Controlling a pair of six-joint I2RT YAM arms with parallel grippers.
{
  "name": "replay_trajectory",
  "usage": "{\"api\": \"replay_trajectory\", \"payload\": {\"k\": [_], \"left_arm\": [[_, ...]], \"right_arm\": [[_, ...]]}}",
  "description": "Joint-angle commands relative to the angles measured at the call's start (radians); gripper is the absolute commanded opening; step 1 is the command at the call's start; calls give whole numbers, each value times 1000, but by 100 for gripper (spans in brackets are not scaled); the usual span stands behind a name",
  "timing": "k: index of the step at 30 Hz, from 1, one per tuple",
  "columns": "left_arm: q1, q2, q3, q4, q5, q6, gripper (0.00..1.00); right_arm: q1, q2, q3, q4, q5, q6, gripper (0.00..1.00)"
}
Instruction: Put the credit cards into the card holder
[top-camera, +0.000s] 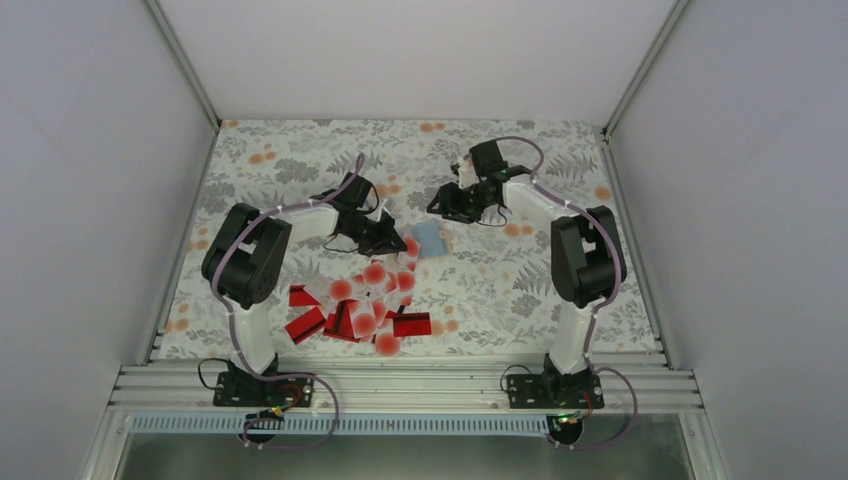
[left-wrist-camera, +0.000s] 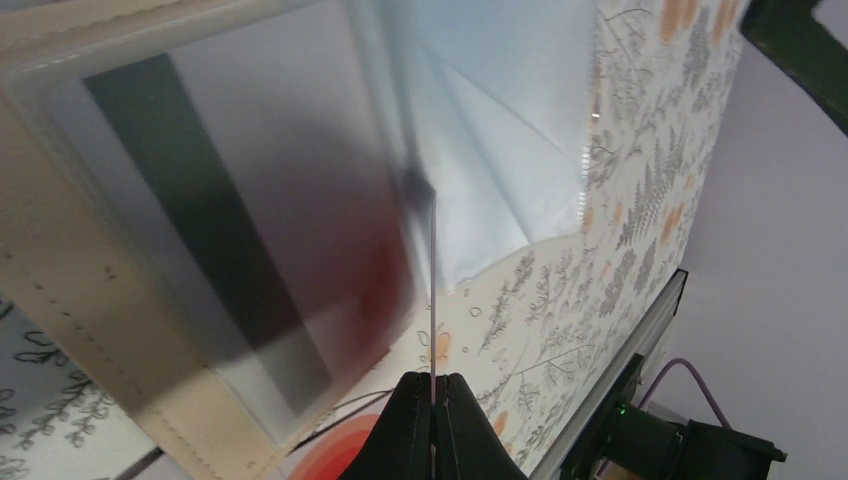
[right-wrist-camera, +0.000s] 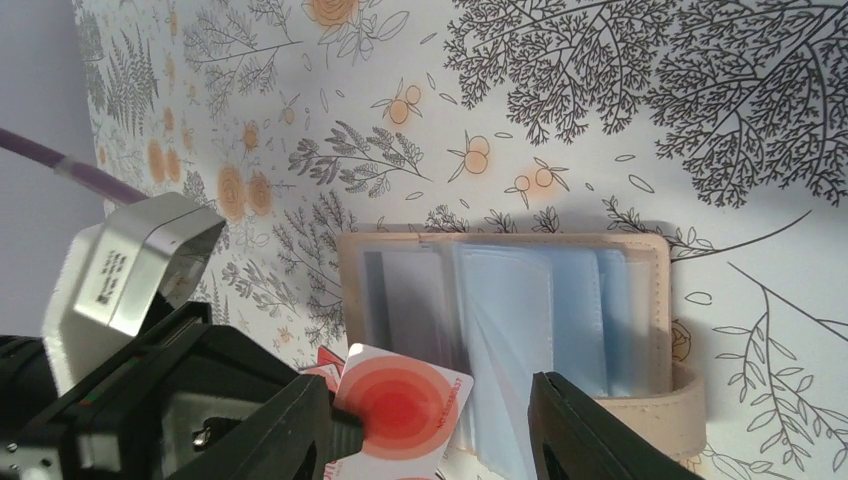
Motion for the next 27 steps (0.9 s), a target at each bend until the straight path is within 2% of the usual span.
{"api": "replay_trajectory", "payload": {"k": [1, 8, 14, 22, 27], "left_arm": [[0, 32, 29, -5, -10, -49, 2], [-3, 62, 18, 54, 12, -91, 2], [-2, 46, 32, 46, 2, -103, 2], [-3, 29, 36, 51, 5, -112, 2], [-7, 55, 50, 61, 16, -111, 2]], "right_arm": [[-7, 12, 27, 0, -19, 19, 51], [-7, 14, -57, 47, -82, 16, 50], [-10, 52, -68, 37, -56, -22, 49], [-24, 87, -102, 38, -19, -49, 38], [-29, 76, -135, 46, -12, -51, 38]]}}
